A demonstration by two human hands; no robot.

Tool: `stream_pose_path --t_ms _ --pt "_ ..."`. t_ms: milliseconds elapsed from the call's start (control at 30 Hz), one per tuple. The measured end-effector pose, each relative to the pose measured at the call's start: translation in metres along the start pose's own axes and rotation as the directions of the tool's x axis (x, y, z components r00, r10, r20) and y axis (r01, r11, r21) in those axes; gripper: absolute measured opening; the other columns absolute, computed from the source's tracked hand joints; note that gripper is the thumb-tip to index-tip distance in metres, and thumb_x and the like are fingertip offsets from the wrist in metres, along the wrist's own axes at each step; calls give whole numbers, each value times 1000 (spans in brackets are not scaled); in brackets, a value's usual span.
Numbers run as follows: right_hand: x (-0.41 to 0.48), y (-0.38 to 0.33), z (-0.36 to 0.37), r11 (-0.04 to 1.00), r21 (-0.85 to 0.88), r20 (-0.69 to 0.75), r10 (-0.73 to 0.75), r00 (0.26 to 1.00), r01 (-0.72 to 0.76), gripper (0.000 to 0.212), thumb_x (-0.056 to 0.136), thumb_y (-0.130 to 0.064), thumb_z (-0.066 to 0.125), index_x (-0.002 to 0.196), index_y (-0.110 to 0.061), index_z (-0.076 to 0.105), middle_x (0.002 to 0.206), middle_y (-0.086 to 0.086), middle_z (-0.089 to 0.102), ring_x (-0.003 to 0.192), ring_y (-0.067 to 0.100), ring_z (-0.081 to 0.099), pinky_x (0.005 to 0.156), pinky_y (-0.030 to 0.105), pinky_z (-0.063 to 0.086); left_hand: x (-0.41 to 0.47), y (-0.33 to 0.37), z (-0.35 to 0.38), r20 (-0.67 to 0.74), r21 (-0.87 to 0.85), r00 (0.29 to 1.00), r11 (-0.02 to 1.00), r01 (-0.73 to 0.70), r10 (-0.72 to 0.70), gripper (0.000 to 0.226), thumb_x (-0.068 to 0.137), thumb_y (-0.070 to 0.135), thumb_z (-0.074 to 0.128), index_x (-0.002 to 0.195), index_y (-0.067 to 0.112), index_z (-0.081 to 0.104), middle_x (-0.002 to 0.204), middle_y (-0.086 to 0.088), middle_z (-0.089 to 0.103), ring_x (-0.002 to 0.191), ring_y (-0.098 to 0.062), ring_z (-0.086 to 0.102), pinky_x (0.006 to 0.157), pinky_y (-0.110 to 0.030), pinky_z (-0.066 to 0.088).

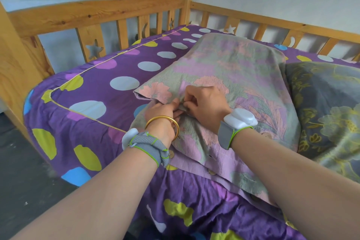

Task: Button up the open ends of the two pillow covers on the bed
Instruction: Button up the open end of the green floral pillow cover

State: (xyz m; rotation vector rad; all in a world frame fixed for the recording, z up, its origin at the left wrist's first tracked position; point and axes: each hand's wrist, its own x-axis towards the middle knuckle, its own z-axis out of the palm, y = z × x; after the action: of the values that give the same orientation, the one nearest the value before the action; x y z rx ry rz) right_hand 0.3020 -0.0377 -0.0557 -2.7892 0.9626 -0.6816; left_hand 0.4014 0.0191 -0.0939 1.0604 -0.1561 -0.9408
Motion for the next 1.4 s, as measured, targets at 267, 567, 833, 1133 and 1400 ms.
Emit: stream_pose_path --t_ms 267,567,833,1133,1400 --pt "6 -1 -1 694 591 196 371 908 -411 8 84 -5 67 77 -4 64 65 12 69 48 18 67 55 35 59 10 -9 0 -74 16 996 998 -53 54 11 86 0 60 84 10 57 86 -16 59 63 -23 57 36 -16 42" --pt "18 -8 -18 538 548 453 452 768 -640 11 85 -9 66 82 1 70 61 5 66 33 6 49 34 15 35 12 -11 3 -126 159 981 979 -126 147 17 81 0 64 95 10 62 61 -8 55 25 -7 41 47 -26 41" --pt "8 -5 -1 883 331 137 304 943 -333 6 82 -23 65 79 -21 60 59 -1 72 41 14 63 55 26 54 7 -1 2 -94 85 994 996 -39 47 13 89 20 59 97 10 59 67 -9 57 25 -5 47 32 -11 37" --pt "-8 -7 4 964 -252 101 -64 993 88 58 73 -42 70 118 -26 38 113 3 48 95 29 55 66 36 45 30 27 -21 -258 29 966 999 -16 23 27 87 34 57 99 10 59 81 -9 67 30 -12 58 32 -15 39" --pt "-5 -4 10 953 -223 132 -180 975 207 28 82 -12 50 109 -21 46 107 2 58 81 34 58 61 33 36 43 44 -35 -324 171 924 973 -156 205 26 83 22 65 61 16 53 64 -7 54 50 -19 55 37 -19 42"
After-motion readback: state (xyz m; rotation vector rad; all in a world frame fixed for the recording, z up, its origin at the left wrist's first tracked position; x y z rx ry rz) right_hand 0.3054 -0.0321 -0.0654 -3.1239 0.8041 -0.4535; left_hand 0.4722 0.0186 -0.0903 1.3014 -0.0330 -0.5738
